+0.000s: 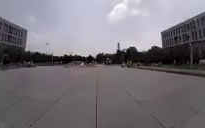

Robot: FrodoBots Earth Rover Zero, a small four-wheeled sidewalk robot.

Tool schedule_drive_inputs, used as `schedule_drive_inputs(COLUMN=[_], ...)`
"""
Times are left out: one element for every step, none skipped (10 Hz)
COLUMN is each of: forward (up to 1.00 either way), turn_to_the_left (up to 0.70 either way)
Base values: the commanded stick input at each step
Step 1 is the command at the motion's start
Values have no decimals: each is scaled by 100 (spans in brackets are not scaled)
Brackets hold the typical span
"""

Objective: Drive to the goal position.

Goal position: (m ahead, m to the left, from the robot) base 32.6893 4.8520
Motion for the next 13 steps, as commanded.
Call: schedule_drive_inputs(forward=[70,70,70,70,70,70,70,70,70,70,70,70,70], turn_to_the_left=[0,0,0,0,0,0,0,0,0,0,0,0,0])
